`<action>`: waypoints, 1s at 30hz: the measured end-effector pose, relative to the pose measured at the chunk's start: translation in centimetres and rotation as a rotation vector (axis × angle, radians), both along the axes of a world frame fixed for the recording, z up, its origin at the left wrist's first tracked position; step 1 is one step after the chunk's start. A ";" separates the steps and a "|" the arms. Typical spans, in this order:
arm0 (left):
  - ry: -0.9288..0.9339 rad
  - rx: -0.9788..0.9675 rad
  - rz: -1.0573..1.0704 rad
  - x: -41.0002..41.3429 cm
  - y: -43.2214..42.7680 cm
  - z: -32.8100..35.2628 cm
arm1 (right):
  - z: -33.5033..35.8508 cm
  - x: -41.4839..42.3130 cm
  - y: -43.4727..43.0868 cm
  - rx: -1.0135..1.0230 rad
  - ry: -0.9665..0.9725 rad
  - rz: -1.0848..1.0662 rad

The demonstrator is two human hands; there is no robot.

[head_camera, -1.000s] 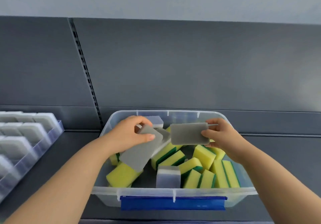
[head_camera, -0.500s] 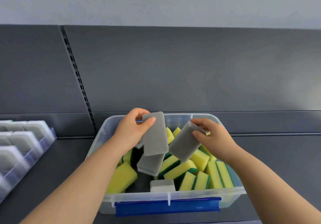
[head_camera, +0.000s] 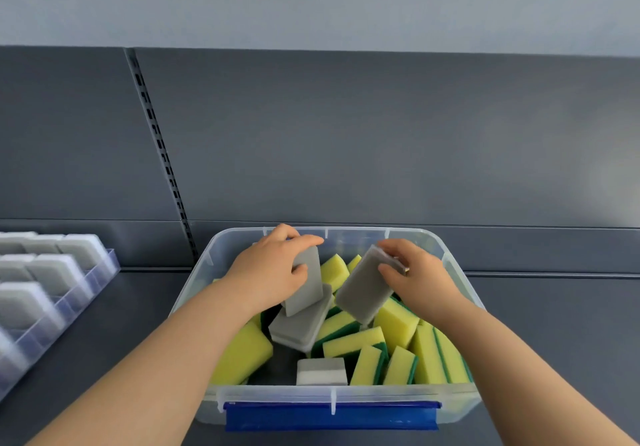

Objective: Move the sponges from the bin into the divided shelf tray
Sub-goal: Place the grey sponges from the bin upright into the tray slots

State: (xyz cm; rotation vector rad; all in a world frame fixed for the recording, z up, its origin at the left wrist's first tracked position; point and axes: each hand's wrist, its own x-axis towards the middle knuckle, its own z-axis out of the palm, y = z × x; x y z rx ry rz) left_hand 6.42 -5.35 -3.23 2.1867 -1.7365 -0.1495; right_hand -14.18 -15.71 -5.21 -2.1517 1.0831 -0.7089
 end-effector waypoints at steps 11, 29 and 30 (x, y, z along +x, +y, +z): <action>-0.070 -0.255 0.075 -2.6 0.6 2.8 | 1.1 -0.8 -0.2 -0.087 -0.096 -0.023; -0.531 -0.466 0.149 5.3 20.6 2.9 | 4.5 8.6 16.0 -0.599 -0.077 0.275; -0.550 -0.468 0.173 6.2 23.0 3.0 | 4.7 9.8 17.9 -0.615 -0.090 0.289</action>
